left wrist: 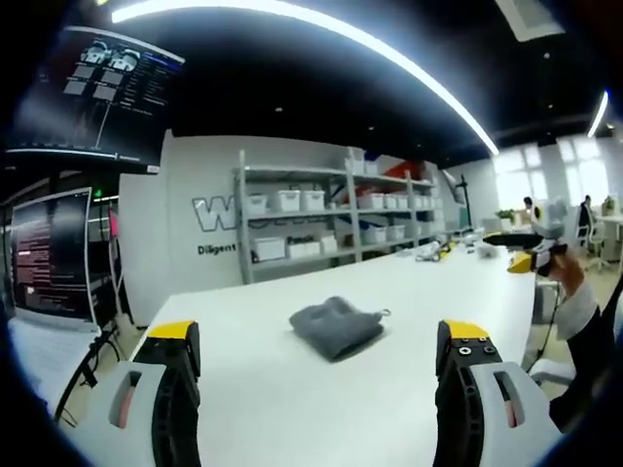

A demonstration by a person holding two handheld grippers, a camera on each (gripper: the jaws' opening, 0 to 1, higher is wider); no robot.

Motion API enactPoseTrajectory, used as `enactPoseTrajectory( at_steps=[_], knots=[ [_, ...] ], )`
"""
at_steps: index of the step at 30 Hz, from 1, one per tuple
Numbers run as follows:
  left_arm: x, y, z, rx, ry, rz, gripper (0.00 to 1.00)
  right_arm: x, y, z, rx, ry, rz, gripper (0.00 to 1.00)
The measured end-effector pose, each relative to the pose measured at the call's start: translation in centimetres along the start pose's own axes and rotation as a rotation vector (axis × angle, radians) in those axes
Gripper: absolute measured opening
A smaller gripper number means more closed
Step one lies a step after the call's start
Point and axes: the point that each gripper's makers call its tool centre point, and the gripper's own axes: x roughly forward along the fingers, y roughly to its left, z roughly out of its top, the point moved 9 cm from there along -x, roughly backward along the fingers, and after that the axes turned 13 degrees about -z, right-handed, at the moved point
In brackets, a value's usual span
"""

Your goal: Open the folded towel by lifting each exposed corner and separating the folded layers until the towel lies flat within the target outline without major curled edges

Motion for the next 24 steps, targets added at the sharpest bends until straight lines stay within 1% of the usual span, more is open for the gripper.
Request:
enactPoseTrajectory(
  at_steps=[3,7,13,16,19,22,24],
  knots=[
    [0.2,-0.1,-0.2,0.0,0.026,-0.007,0.99,-0.1,-0.2,-0.1,-0.006,0.007,-0.013,0.99],
    [0.1,-0.2,0.0,0.004,0.018,0.004,0.99,-0.1,-0.3,-0.2,0.003,-0.002,-0.001,0.99],
    [0.4,0.3,-0.1,0.003,0.021,0.004,0.99,0.6,-0.5,-0.4,0.002,0.009,-0.008,0.99],
    [0.2,0.5,-0.3,-0.006,0.026,0.013,0.99,0.9,-0.1,-0.6,0.007,0.01,0.0,0.99],
    [0.0,0.6,-0.2,-0.004,0.021,0.019,0.99,1.2,0.2,-0.7,0.003,0.021,0.01,0.99],
    [-0.1,0.6,0.0,-0.002,0.009,0.019,0.99,1.3,0.3,-0.6,0.004,0.016,0.013,0.99],
    [0.1,0.8,-0.1,-0.004,0.013,0.018,0.99,1.5,0.5,-0.6,0.01,0.011,0.018,0.99]
  ],
)
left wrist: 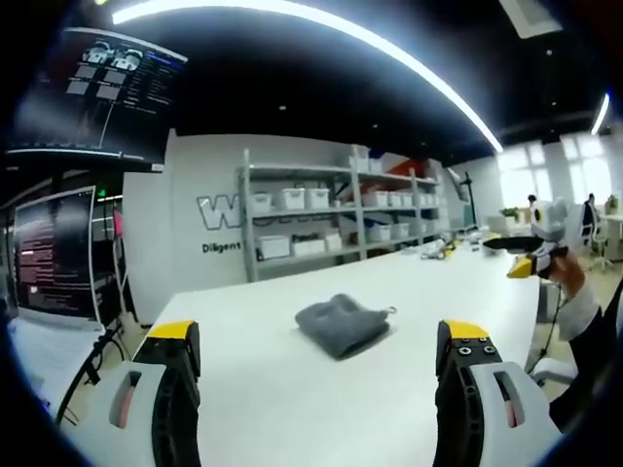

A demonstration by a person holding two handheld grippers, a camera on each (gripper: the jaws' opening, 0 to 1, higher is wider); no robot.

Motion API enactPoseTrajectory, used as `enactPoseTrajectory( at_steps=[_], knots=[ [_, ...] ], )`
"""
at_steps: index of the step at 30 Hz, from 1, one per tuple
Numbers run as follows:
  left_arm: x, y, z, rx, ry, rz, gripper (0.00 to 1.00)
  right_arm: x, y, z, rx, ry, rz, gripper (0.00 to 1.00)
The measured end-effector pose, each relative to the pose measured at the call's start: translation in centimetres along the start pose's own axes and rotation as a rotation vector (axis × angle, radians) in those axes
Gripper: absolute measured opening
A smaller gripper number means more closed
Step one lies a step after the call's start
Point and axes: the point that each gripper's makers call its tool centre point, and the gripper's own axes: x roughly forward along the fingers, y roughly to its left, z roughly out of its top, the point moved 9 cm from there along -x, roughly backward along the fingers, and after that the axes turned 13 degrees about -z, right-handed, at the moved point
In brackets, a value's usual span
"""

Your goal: Open the folded towel by lifting each exposed corner and separating the folded layers until the towel lies flat within the target outline without major curled edges

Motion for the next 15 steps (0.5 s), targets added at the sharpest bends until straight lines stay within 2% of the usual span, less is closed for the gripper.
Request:
enactPoseTrajectory(
  at_steps=[7,8,9,11,13,15],
  knots=[
    [0.0,0.0,0.0,0.006,0.007,-0.003,0.99,0.4,0.4,-0.4,0.007,0.015,0.029,0.99],
    [-0.1,0.0,0.1,0.006,0.01,-0.021,0.99,0.4,0.3,-0.6,0.017,0.02,0.033,0.99],
    [-0.1,-0.1,0.3,-0.021,-0.003,-0.061,0.99,0.4,0.1,-0.7,0.032,0.03,0.036,0.99],
    [-0.3,0.0,0.7,-0.057,-0.047,-0.079,0.99,0.5,-0.6,-0.5,0.037,0.042,0.04,0.99],
    [-0.4,0.3,0.8,-0.044,-0.055,-0.069,0.99,0.4,-1.1,0.0,0.042,0.035,0.035,0.99],
    [-0.4,0.5,0.6,-0.022,-0.039,-0.05,0.99,0.4,-1.2,0.2,0.036,0.028,0.027,0.99]
  ],
)
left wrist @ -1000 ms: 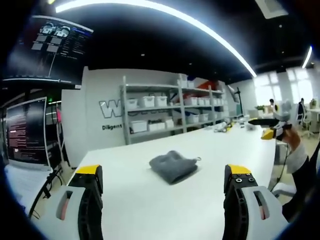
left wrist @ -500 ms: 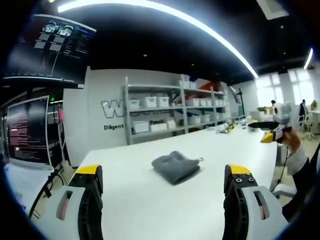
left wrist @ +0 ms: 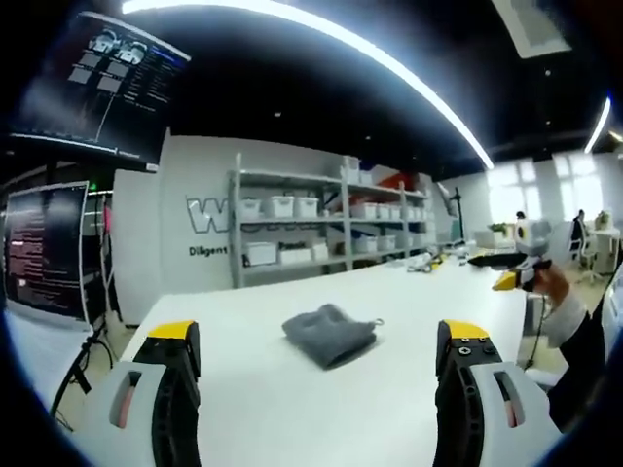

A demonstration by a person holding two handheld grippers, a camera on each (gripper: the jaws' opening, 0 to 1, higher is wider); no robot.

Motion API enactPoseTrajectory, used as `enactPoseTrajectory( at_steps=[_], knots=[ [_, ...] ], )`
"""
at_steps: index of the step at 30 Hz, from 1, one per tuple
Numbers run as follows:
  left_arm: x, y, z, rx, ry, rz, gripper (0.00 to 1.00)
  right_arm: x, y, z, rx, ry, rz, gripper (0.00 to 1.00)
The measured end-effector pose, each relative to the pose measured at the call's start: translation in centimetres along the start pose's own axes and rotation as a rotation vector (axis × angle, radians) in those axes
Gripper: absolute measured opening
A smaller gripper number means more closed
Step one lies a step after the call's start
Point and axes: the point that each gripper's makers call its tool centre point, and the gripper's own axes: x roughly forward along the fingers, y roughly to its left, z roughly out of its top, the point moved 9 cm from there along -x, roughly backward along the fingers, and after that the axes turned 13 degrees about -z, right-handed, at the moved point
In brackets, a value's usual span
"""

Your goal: Open the folded towel by lifting each exposed corner and separating the folded layers until the towel lies flat within the target outline without major curled edges

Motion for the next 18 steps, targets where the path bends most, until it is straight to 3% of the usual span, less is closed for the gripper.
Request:
enactPoseTrajectory(
  at_steps=[8,14,18],
  knots=[
    [-0.2,0.6,-0.5,-0.031,0.004,-0.007,0.99,-0.2,0.7,0.4,-0.024,0.022,0.0,0.99],
    [-0.3,1.1,-1.0,-0.015,0.039,0.034,0.99,0.3,1.2,0.0,-0.048,0.024,-0.017,0.99],
    [-0.1,0.6,-0.9,-0.012,0.022,0.0,0.99,0.0,1.3,-0.5,-0.014,0.011,-0.02,0.99]
  ],
)
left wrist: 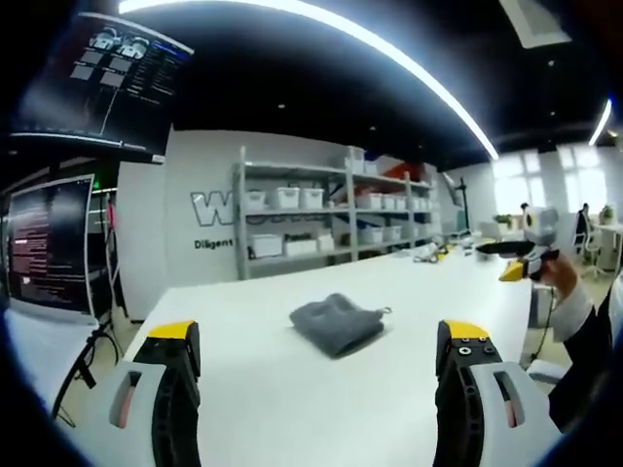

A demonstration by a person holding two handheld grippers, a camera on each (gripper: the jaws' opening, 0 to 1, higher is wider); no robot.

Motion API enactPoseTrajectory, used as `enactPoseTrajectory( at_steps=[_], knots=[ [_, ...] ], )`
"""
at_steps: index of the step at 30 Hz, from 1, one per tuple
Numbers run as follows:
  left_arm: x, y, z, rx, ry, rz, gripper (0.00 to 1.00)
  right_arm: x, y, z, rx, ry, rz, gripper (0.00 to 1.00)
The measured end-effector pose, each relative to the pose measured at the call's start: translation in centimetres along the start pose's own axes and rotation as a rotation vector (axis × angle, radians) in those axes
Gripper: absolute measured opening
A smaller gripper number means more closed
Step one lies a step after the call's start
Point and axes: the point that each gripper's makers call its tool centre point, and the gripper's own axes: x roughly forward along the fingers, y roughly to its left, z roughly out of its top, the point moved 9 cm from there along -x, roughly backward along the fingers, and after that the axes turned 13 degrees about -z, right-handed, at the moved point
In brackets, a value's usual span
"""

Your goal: Open the folded towel by lifting each exposed corner and separating the folded layers until the towel lies flat within the target outline without major curled edges

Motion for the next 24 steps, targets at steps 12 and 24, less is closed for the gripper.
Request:
enactPoseTrajectory(
  at_steps=[12,24],
  knots=[
    [0.8,-0.8,-0.2,0.033,0.007,-0.009,0.97,-0.1,-0.5,0.6,-0.003,-0.038,0.001,0.99],
    [1.2,-2.3,-0.8,0.098,0.074,0.002,0.97,-0.2,-1.4,-0.2,-0.022,-0.015,-0.015,0.99]
  ],
)
